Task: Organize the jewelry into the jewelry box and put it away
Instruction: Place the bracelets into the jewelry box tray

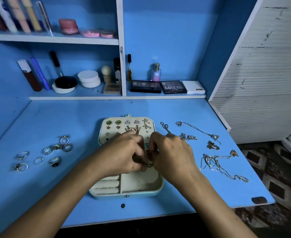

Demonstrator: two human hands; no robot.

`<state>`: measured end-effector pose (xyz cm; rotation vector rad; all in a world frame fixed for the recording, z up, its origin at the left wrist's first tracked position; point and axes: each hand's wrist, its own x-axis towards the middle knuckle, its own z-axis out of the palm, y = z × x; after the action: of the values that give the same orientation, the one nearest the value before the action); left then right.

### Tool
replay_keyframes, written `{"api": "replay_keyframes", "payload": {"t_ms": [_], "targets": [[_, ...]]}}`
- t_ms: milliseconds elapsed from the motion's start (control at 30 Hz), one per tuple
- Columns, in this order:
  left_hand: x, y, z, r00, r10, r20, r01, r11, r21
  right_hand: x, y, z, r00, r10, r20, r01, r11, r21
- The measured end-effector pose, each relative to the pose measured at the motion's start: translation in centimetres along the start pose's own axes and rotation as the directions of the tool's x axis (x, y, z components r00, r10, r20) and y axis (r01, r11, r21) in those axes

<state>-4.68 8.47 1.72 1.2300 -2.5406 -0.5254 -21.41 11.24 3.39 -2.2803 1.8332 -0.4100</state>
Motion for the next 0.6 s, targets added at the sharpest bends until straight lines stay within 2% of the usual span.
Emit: {"api": "replay_keyframes", "payload": {"t_ms": [200,433,600], "targets": [[0.3,-0.2,0.2,0.999,0.031,-0.022,-0.031,0.999,0.033,-0.1,0.5,0.1,0.999,0.026,-0.023,-0.024,0.996,0.087],[0.4,-0.4,0.6,0.999,0.022,-0.038,-0.019,0.998,0.060,-0.9,0.6,-0.9,0.983,0.024,0.181,-0.027,1.000,0.013],[0.3,-0.3,0.4,0.999,0.008,-0.044,-0.005,0.998,0.061,-1.0,0.5,-0.5,0.977,0.042,0.210,-0.040,0.999,-0.016]]}}
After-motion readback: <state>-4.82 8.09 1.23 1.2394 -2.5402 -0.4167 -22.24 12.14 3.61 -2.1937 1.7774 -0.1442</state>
